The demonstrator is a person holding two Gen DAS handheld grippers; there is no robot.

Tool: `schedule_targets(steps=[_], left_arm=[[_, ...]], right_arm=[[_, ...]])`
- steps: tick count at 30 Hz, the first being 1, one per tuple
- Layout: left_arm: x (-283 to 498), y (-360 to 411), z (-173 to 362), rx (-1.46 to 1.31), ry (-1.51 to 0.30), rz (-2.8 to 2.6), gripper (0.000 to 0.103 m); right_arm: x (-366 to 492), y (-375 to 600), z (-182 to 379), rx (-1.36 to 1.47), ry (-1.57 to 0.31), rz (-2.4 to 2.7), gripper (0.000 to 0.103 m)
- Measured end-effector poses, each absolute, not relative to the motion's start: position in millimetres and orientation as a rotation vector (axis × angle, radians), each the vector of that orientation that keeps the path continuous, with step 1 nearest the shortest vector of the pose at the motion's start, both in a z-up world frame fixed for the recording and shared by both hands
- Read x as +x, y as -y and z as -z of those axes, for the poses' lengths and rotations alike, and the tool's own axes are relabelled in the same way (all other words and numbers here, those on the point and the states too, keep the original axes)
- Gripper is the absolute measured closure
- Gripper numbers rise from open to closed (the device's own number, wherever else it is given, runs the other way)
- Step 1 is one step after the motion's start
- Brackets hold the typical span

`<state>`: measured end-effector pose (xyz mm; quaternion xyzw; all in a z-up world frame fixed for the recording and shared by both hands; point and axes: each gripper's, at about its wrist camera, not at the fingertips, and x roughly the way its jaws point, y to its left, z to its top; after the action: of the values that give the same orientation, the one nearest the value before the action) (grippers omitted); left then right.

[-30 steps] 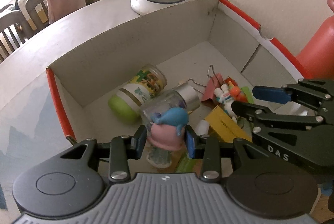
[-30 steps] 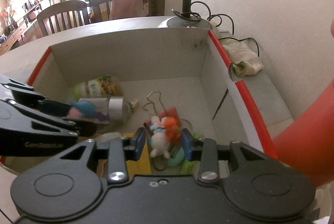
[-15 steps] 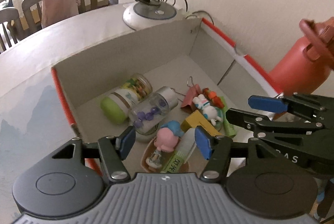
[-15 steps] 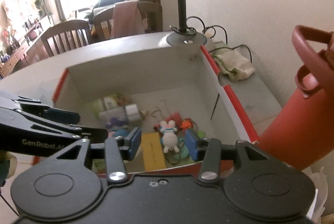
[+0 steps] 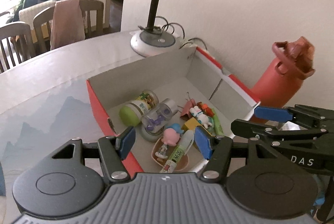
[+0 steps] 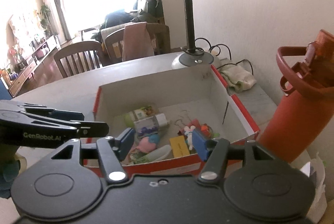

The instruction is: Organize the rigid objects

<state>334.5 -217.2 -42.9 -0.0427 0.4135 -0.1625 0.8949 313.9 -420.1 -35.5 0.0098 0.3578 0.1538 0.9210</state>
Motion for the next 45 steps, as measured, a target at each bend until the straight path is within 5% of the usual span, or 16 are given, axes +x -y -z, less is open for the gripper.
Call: schedule_targets(steps=[12, 14, 24, 26, 28, 45], left_arm=[[286.8, 194.6, 14.1, -0.095, -0.767, 0.361, 0.034], [280.8, 192.5, 10.7, -0.098, -0.757, 0.369, 0.024], [251.2, 184.9, 1.8, -0.092, -0.726, 0.386, 0.017], [245.3, 182.3, 0.6, -0.092, -0.721, 0.379, 0.009], [239.4, 179.5, -0.3, -0.100, -0.711, 0.386, 0.002], [192.2, 167.7, -6.8, -0.039, -0.656, 0.369, 0.001]], right_arm=[[263.2, 412.8, 14.8, 0.061, -0.650, -0.305, 0.022], [256.1, 411.3, 13.0, 0.070, -0.641, -0.304, 0.019], [225.6, 406.5, 3.2, 0.106, -0.591, -0.298, 0.003], [220.3, 406.4, 2.4, 0.115, -0.584, -0.296, 0.001], [215.6, 405.2, 2.3, 0.113, -0.576, -0.283, 0.001], [177.8, 393.3, -1.1, 0.133, -0.566, -0.279, 0.001]])
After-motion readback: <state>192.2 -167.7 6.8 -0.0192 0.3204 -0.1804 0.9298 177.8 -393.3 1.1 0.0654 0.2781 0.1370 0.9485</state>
